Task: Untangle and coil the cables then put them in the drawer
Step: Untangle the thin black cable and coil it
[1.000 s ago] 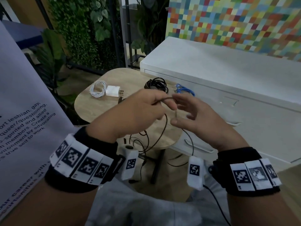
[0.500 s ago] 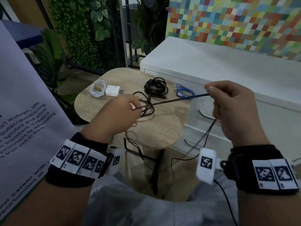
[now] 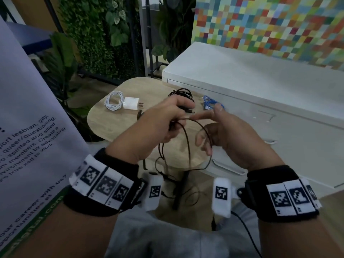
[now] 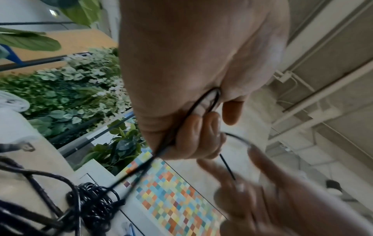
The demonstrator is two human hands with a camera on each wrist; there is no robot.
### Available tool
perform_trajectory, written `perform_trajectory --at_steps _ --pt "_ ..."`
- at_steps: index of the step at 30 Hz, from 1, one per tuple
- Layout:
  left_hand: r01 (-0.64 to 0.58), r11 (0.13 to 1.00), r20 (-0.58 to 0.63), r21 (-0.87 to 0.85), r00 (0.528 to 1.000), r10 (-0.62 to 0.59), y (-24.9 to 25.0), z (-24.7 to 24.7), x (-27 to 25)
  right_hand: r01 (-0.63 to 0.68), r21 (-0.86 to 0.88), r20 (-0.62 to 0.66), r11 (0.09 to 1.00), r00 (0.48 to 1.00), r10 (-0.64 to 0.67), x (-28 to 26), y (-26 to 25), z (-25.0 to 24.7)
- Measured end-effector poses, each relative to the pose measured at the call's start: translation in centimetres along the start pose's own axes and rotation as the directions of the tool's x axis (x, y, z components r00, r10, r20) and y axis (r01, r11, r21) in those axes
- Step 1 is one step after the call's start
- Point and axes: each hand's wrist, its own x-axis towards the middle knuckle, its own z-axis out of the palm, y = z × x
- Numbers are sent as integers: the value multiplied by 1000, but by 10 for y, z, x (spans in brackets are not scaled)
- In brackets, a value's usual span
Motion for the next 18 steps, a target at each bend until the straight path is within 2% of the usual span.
perform_trajectory --at_steps 2,5,7,9,11,13,16,18 --pt "26 1000 5 17 1000 -27 3 10 1 29 17 58 999 998 -30 -2 -9 11" --pt "29 998 -10 56 1000 -28 2 3 1 140 -300 -25 944 988 -154 -5 -19 13" --pt "41 996 -39 82 999 -38 1 -9 0 167 -384 -101 908 970 -221 -9 -25 5" --pt "45 999 -87 20 995 -43 2 -18 -1 158 -362 -159 919 961 -228 -12 -26 -2" --pt "11 1000 -106 -20 994 -13 3 -20 -1 143 -344 -153 928 967 -205 -13 -26 -2" --pt "-24 999 -99 -38 995 20 5 -14 -1 119 -344 -70 931 986 -151 -9 -22 3" --pt "-35 998 -73 -55 997 31 11 2 -1 121 -228 76 966 991 -107 -4 -14 20" --pt "-35 999 -78 -30 996 32 12 8 0 146 -173 80 974 988 -134 -3 -10 28"
